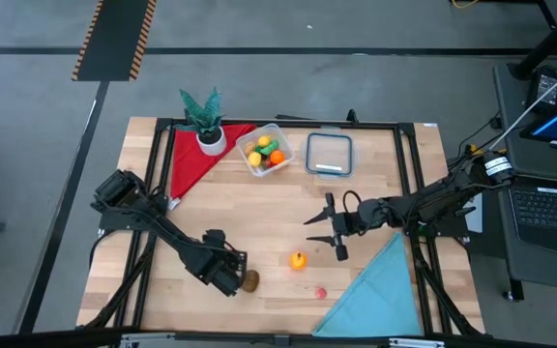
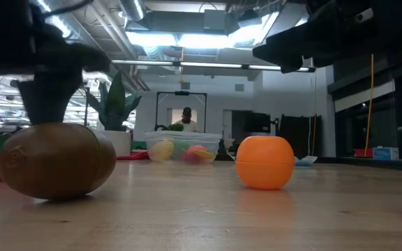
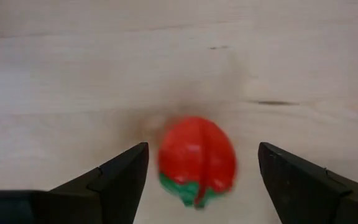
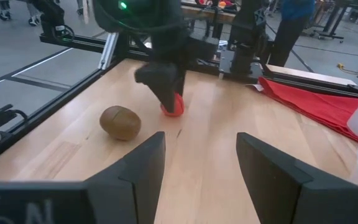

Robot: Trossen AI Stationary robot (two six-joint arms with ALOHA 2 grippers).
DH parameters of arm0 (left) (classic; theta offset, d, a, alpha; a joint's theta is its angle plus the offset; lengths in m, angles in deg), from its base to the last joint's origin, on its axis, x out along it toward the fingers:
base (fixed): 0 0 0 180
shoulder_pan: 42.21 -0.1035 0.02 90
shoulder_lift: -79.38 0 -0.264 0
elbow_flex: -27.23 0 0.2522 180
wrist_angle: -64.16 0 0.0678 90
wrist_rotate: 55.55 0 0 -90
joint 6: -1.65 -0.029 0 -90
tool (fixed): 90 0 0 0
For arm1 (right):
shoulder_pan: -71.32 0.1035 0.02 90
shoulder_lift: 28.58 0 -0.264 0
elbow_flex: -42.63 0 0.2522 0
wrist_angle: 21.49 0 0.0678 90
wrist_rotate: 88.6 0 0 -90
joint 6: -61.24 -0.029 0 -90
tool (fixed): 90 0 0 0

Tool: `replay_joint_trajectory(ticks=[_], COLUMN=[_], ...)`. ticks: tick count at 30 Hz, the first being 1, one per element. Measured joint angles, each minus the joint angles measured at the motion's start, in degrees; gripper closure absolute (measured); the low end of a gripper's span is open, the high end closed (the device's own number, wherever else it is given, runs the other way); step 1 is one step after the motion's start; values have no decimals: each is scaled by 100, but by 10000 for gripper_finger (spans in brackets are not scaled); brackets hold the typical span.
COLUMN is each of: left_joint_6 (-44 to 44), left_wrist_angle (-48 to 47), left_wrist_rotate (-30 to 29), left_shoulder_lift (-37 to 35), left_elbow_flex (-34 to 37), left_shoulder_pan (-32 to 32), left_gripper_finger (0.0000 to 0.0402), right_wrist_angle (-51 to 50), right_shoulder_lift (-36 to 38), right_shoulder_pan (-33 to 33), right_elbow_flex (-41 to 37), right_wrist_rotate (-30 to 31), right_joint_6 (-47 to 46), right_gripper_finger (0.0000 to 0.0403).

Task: Pick and placing Produce into tupperware
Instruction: Put the strawberry into the transparent bin

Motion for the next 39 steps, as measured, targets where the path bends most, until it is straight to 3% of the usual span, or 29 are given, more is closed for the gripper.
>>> replay_joint_trajectory(ticks=[6,12,25,31,39], left_joint_6=[2,-40,-1094,-1471,-1576], left_wrist_angle=[-4,48,-17,-15,20], left_wrist_rotate=[689,674,656,388,457], left_shoulder_lift=[2,2,5,7,7], left_elbow_flex=[211,215,215,215,215], left_shoulder_pan=[-47,-22,-22,-35,-33], left_gripper_finger=[111,111,111,111,111], right_wrist_angle=[-2,-24,-35,-35,-35], right_shoulder_lift=[0,2,0,0,0], right_shoulder_pan=[34,34,34,34,34], right_elbow_flex=[0,0,0,0,0], right_wrist_rotate=[2,4,4,4,4], right_joint_6=[4,17,4,2,-160], right_gripper_finger=[202,202,202,202,202])
